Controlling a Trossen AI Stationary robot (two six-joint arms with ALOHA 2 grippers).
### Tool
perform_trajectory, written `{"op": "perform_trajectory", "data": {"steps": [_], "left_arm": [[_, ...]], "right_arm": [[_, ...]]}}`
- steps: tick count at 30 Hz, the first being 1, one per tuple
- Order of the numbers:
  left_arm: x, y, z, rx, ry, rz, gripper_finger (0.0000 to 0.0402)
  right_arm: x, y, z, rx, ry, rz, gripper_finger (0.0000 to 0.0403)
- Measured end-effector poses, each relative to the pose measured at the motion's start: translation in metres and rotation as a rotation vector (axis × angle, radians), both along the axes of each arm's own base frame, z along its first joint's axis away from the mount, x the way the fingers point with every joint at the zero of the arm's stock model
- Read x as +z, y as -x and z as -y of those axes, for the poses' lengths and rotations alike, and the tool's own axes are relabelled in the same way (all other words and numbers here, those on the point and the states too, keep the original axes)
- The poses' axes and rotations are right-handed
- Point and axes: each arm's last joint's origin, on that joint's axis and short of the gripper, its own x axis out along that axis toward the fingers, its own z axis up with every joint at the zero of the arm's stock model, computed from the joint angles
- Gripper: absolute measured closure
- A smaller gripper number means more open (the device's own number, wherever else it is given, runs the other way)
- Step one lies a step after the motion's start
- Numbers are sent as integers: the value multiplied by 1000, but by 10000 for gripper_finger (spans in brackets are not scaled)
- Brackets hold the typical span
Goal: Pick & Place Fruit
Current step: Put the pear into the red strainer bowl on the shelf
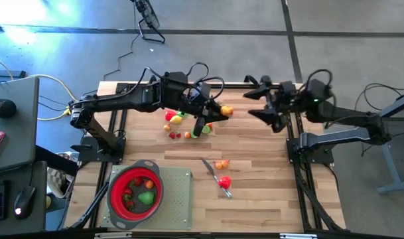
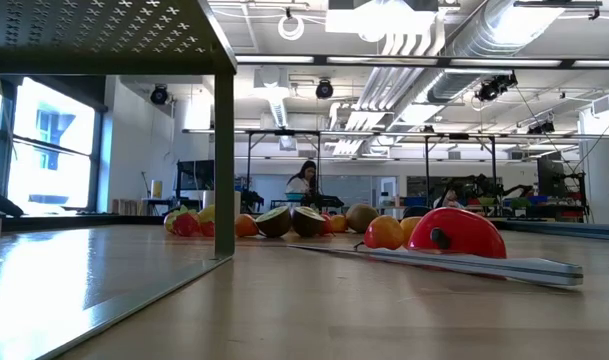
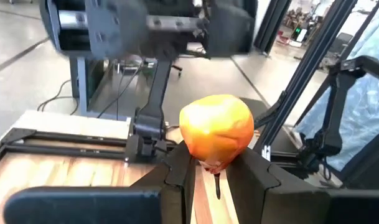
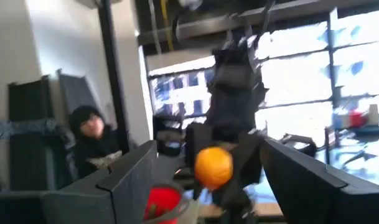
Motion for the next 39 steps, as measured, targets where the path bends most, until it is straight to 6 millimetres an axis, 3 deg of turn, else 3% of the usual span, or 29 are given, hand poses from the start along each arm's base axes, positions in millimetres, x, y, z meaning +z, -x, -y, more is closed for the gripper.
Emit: {"op": "perform_trajectory", "data": {"steps": [9, 18, 30, 39], "left_arm": [[18, 38, 4, -4, 5, -45, 329], [34, 105, 10, 4, 80, -178, 329], [25, 196, 30, -44, 304, -541, 329], [17, 214, 59, -93, 369, -716, 329]], "right_arm": [[0, 20, -1, -62, -27, -59, 132], [-11, 2, 3, -84, -45, -130, 133], [-24, -19, 11, -180, -76, -196, 133], [-22, -18, 14, -249, -81, -172, 133]]}}
